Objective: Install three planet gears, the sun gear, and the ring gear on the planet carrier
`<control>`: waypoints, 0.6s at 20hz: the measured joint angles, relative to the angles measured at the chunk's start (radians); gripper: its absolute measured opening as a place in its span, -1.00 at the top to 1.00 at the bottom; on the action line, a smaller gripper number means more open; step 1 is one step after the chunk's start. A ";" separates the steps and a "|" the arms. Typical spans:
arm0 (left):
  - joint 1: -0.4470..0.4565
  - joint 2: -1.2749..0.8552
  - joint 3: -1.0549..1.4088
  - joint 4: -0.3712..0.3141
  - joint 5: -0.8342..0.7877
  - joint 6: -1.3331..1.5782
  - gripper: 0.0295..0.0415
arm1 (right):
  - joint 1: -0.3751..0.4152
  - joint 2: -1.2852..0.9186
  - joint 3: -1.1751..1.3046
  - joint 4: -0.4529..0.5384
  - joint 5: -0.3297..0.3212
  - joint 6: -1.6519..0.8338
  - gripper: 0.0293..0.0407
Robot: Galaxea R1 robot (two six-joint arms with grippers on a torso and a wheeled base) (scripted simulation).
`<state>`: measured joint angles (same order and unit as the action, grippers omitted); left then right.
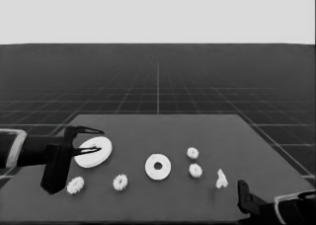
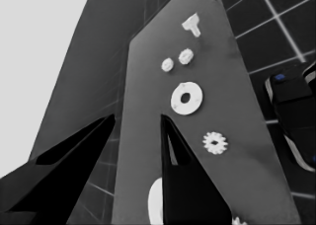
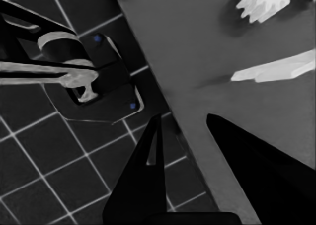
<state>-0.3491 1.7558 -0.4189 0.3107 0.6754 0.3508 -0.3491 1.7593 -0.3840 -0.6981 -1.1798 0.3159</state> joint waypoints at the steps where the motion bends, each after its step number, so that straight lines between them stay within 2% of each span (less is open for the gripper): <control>1: 0.071 -0.003 0.071 -0.073 0.049 -0.003 1.00 | -0.054 0.014 0.053 0.076 0.023 -0.003 1.00; 2: 0.045 -0.002 0.043 -0.044 0.030 -0.002 0.98 | -0.034 0.008 0.029 0.045 0.014 -0.002 0.74; 3: 0.029 -0.001 0.025 -0.026 0.018 -0.001 0.69 | -0.022 0.005 0.016 0.026 0.008 -0.001 0.23; 4: 0.020 -0.001 0.015 -0.015 0.011 -0.001 0.15 | -0.015 0.003 0.008 0.016 0.004 -0.001 -0.32; 5: 0.217 -0.095 -0.004 0.353 0.336 -0.485 -0.54 | -0.011 0.001 0.003 0.009 0.003 0.000 -0.52; 6: 0.318 -0.020 -0.104 0.336 0.634 -0.927 -0.82 | -0.009 0.001 0.001 0.006 0.001 0.000 -0.59; 7: 0.348 0.072 -0.246 0.176 0.741 -1.133 -0.72 | -0.007 0.000 -0.001 0.004 0.001 0.000 -0.60; 8: 0.363 0.126 -0.367 0.056 0.760 -1.225 -0.61 | -0.007 0.000 -0.002 0.002 0.000 0.000 -0.61; 9: 0.372 0.158 -0.454 -0.020 0.762 -1.265 -0.54 | -0.006 0.000 -0.002 0.002 0.000 0.000 -0.61; 10: 0.377 0.179 -0.512 -0.067 0.761 -1.282 -0.51 | -0.006 0.000 -0.002 0.001 0.000 0.000 -0.61; 12: 0.382 0.200 -0.573 -0.111 0.762 -1.292 -0.49 | -0.006 0.000 -0.003 0.001 0.000 0.000 -0.61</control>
<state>0.0333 1.9561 -0.9921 0.1994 1.4372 -0.9415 -0.3548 1.7593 -0.3867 -0.6975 -1.1800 0.3159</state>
